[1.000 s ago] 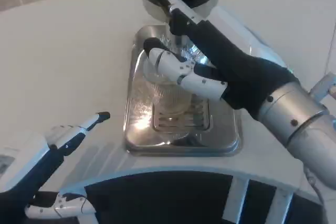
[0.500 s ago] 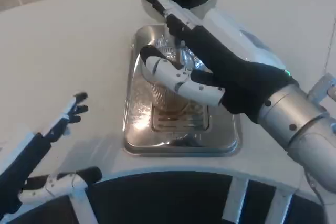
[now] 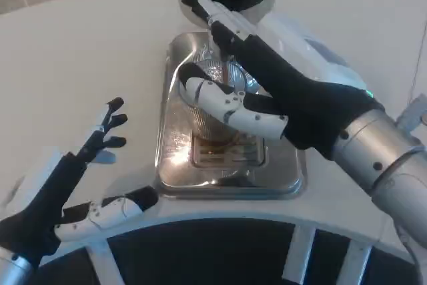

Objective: Grasp the cup under the faucet to collect the drink, then remove the cup.

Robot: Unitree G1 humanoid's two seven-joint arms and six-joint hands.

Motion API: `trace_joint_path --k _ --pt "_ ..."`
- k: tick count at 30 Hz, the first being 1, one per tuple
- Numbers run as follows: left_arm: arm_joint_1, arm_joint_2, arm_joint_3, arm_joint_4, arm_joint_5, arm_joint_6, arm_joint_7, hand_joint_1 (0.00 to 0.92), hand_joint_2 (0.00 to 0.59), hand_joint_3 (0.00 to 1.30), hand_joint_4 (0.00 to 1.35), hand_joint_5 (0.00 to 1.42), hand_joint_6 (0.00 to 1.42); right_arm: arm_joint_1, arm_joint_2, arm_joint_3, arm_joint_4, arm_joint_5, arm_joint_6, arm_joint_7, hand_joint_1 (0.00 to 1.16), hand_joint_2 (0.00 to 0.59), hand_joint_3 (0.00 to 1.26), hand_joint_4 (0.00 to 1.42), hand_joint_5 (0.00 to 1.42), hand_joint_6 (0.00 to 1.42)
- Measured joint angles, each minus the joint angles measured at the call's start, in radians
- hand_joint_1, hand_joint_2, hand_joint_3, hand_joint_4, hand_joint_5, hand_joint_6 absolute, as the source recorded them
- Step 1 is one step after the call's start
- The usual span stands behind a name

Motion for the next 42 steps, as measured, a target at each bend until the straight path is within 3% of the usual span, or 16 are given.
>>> trace_joint_path --k 8,12,20,42 --pt "-0.057 -0.073 -0.004 0.003 0.001 0.014 0.003 0.49 0.061 0.0 0.0 0.31 0.37 0.006 0.007 0.002 -0.01 -0.014 0.009 0.004 0.2 0.514 0.0 0.0 0.0 0.0" --pt "-0.077 -0.098 -0.007 0.016 0.005 0.015 0.003 0.525 0.065 0.0 0.0 0.31 0.37 0.009 0.011 0.001 -0.014 -0.018 0.011 0.008 0.2 0.52 0.0 0.0 0.0 0.0" --pt "-0.127 -0.134 -0.034 0.067 0.038 0.014 0.011 0.532 0.066 0.0 0.0 0.32 0.38 0.012 0.021 -0.002 -0.014 -0.018 0.012 0.009 0.21 0.524 0.0 0.0 0.0 0.0" --pt "-0.3 -0.173 -0.077 0.286 0.112 0.012 0.1 0.52 0.07 0.0 0.0 0.33 0.37 0.015 0.031 -0.014 -0.013 -0.017 0.012 0.017 0.22 0.52 0.0 0.0 0.0 0.0"
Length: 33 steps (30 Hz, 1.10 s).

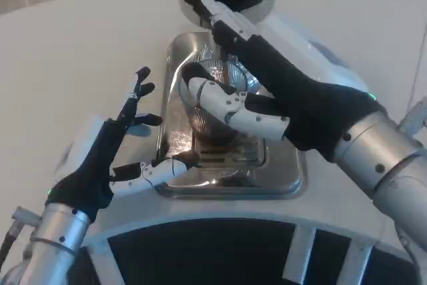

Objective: Grasp the cup under the faucet to collect the drink, then remove the cup.

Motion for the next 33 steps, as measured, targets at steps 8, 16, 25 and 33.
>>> trace_joint_path --k 8,16,25,33 --pt "-0.071 -0.011 -0.019 0.064 0.003 -0.002 0.02 0.515 0.07 0.0 0.0 0.32 0.35 0.0 0.001 -0.002 0.002 0.0 0.0 0.002 0.22 0.519 0.0 0.0 0.0 0.0" --pt "-0.105 -0.022 -0.043 0.131 0.004 -0.016 0.037 0.515 0.07 0.0 0.0 0.32 0.35 0.0 0.001 -0.005 0.004 0.001 0.0 0.002 0.22 0.519 0.0 0.0 0.0 0.0" --pt "-0.167 -0.024 -0.055 0.208 0.008 -0.033 0.059 0.515 0.07 0.0 0.01 0.32 0.35 0.0 0.003 -0.012 0.009 0.005 -0.002 0.002 0.22 0.511 0.0 0.0 0.0 0.0" --pt "-0.194 -0.025 -0.069 0.238 0.007 -0.038 0.06 0.498 0.071 0.0 0.01 0.33 0.35 0.015 0.011 -0.027 0.001 0.002 -0.002 -0.008 0.22 0.51 0.0 0.0 0.0 0.0"
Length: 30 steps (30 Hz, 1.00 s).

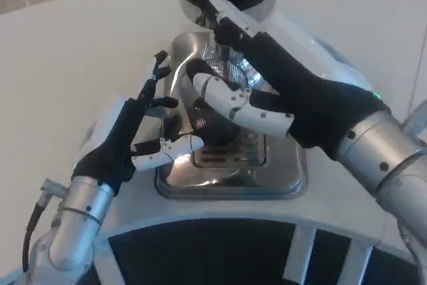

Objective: Grasp the cup under the faucet to collect the drink, then remove the cup.

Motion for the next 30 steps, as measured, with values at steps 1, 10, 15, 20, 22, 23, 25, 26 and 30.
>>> trace_joint_path --k 1,10,15,20,22,23,25,26,30 --pt "0.0 0.0 -0.001 0.001 0.0 -0.002 0.0 0.498 0.071 0.0 0.01 0.33 0.35 0.006 0.001 -0.003 -0.004 -0.001 0.0 -0.004 0.22 0.511 0.0 0.0 0.0 0.0" --pt "0.0 0.0 -0.005 0.001 -0.001 -0.007 0.0 0.498 0.071 0.0 0.01 0.33 0.35 0.054 -0.004 -0.042 -0.068 -0.033 0.0 -0.025 0.22 0.519 0.0 0.0 0.0 0.0" --pt "0.007 0.0 -0.008 -0.007 -0.001 -0.007 0.0 0.498 0.071 0.0 0.01 0.33 0.35 0.063 0.0 -0.071 -0.113 -0.04 -0.017 -0.035 0.23 0.519 0.0 0.0 0.0 0.0" --pt "0.009 0.0 -0.01 -0.019 -0.001 -0.007 0.0 0.497 0.071 0.0 0.02 0.33 0.35 0.094 0.002 -0.102 -0.143 -0.041 -0.034 -0.05 0.23 0.519 0.0 0.0 0.0 0.0" --pt "0.01 0.0 -0.012 -0.026 -0.001 -0.007 0.0 0.494 0.073 0.0 0.02 0.33 0.35 0.104 -0.001 -0.124 -0.153 -0.041 -0.042 -0.051 0.24 0.522 0.0 0.0 0.0 0.0" --pt "0.011 0.0 -0.012 -0.029 -0.001 -0.007 0.0 0.493 0.074 0.0 0.02 0.33 0.35 0.114 -0.005 -0.139 -0.159 -0.043 -0.044 -0.051 0.24 0.523 0.0 0.0 0.0 0.0" --pt "0.012 0.0 -0.013 -0.032 -0.001 -0.007 -0.001 0.491 0.074 0.0 0.02 0.33 0.35 0.133 -0.01 -0.158 -0.171 -0.044 -0.045 -0.051 0.24 0.524 0.0 0.0 0.0 0.0" --pt "0.012 0.0 -0.013 -0.033 -0.001 -0.007 -0.001 0.49 0.075 0.0 0.02 0.33 0.35 0.142 -0.014 -0.167 -0.178 -0.045 -0.045 -0.051 0.24 0.525 0.0 0.0 0.0 0.0" --pt "0.014 0.0 -0.013 -0.037 -0.001 -0.007 -0.004 0.488 0.076 0.0 0.02 0.33 0.35 0.206 -0.046 -0.215 -0.216 -0.048 -0.046 -0.041 0.25 0.525 0.0 0.0 0.0 0.0"
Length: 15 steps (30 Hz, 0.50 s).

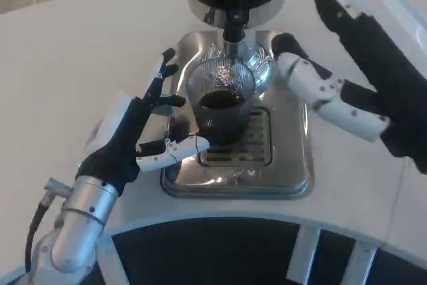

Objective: Grasp the cup under the faucet to collect the drink, then remove the cup.

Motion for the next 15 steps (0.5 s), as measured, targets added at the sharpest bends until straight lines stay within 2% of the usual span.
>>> trace_joint_path --k 2,4,7,10,15 --pt "0.002 0.0 -0.001 -0.001 -0.001 -0.001 -0.001 0.487 0.078 0.0 0.02 0.33 0.35 0.027 -0.009 -0.017 -0.02 -0.01 -0.002 0.01 0.25 0.524 0.0 0.0 0.0 0.0" --pt "0.006 0.003 0.0 -0.002 -0.001 -0.001 -0.002 0.487 0.08 0.0 0.02 0.33 0.35 0.077 -0.025 -0.059 -0.049 -0.041 -0.009 0.03 0.26 0.522 0.0 0.0 0.0 0.0" --pt "0.007 0.003 0.0 -0.002 -0.001 -0.001 -0.003 0.489 0.082 0.0 0.02 0.33 0.35 0.114 -0.025 -0.097 -0.05 -0.07 -0.022 0.05 0.26 0.521 0.0 0.0 0.0 0.0" --pt "0.007 0.003 -0.001 -0.004 -0.001 -0.001 -0.004 0.49 0.084 0.0 0.02 0.33 0.35 0.153 -0.018 -0.119 -0.05 -0.092 -0.043 0.075 0.27 0.52 0.0 0.0 0.0 0.0" --pt "0.012 0.003 -0.001 -0.014 -0.002 -0.001 -0.009 0.491 0.085 0.0 0.02 0.33 0.35 0.263 0.02 -0.152 -0.051 -0.135 -0.093 0.118 0.28 0.52 0.0 0.0 0.0 0.0"
